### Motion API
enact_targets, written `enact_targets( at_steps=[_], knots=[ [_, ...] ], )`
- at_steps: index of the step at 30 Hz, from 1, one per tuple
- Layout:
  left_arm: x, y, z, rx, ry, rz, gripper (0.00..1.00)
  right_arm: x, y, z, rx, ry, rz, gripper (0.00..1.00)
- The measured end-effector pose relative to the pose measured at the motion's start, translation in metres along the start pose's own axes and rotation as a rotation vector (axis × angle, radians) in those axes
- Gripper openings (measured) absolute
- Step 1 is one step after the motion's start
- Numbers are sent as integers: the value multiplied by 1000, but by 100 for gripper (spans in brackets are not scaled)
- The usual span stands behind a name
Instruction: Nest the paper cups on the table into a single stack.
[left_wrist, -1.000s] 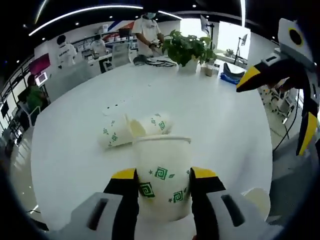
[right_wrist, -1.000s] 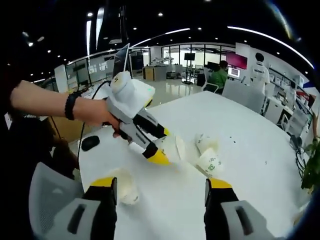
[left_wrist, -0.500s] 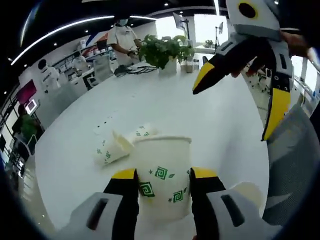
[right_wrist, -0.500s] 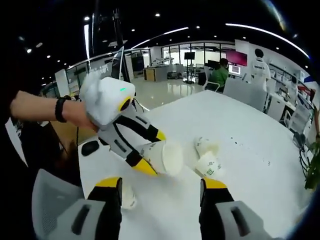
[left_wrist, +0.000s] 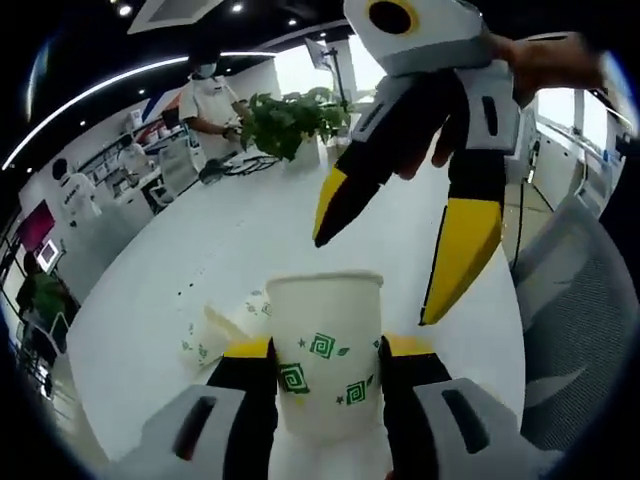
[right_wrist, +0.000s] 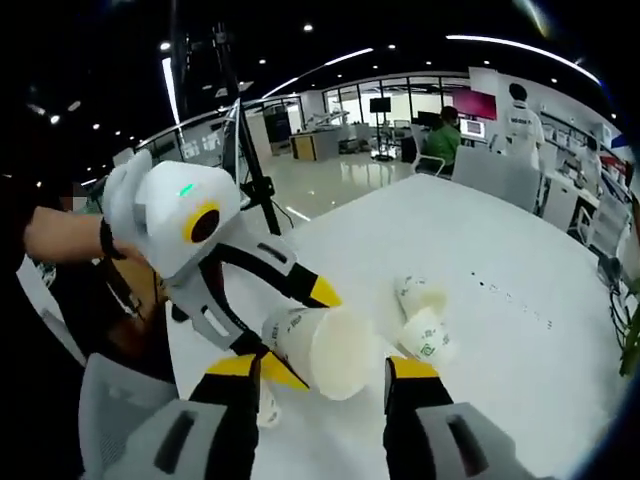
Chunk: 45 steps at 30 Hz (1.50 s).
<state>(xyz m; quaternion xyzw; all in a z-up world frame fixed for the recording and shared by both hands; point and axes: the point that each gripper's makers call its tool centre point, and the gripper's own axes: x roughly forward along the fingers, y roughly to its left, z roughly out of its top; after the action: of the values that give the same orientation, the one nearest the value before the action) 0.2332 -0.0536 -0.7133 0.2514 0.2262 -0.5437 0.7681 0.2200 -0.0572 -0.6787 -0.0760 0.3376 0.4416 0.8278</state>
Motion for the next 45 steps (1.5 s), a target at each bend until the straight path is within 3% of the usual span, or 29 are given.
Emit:
enact_targets(
  at_steps=[6, 8, 17, 22, 28, 32, 36, 45],
  knots=[
    [-2, -5, 3, 49, -7, -25, 39, 7, 6, 1, 32, 26, 41, 40],
    [-2, -6, 3, 65, -8, -28, 39, 3, 17, 2, 41, 31, 59, 38],
    [-4, -13, 7, 114, -11, -29, 39, 13, 22, 5, 61, 59, 104, 23],
    [-3, -17, 11, 128, -22, -31, 39, 20, 30, -1, 63, 90, 134, 21],
    [-5, -25, 16, 154, -28, -35, 39, 27, 30, 1, 94, 88, 155, 15],
    [-7, -28, 18, 169, -29, -34, 39, 23, 41, 0, 115, 91, 172, 12],
    [-10, -32, 19, 181, -29, -31, 38, 26, 42, 1, 126, 88, 193, 1],
    [-11, -31, 12, 170, -22, -18, 44, 26, 53, -10, 108, 124, 185, 0]
  ],
)
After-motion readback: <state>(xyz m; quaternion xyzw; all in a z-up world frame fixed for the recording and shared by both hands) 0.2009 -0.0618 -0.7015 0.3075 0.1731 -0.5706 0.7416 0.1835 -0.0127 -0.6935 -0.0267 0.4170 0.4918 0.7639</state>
